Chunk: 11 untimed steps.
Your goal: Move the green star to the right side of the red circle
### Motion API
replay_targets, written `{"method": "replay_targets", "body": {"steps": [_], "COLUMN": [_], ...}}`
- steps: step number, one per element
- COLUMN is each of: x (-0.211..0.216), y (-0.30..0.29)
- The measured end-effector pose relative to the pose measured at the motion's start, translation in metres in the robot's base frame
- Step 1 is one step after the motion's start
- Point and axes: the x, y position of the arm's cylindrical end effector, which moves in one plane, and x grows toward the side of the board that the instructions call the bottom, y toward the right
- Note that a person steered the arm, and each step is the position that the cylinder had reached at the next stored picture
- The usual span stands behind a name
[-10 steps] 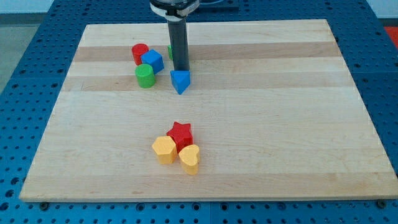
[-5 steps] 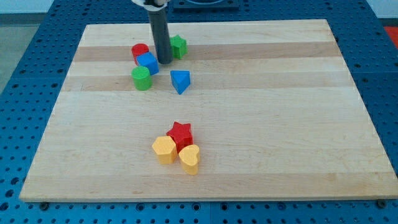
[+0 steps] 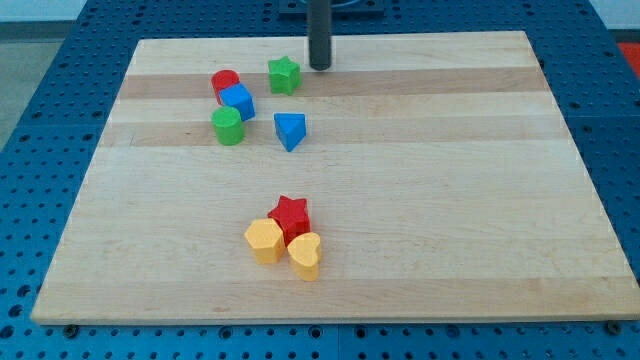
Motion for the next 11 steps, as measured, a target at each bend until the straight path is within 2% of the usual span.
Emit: {"method": "replay_targets", "body": {"steps": [6,7,8,9,10,11], "x": [0.017,0.016,-0.003,-0.033,-0.038,-0.026], "y": [-0.062,-0.064,-0.032,-0.059,-0.141,-0.221]}}
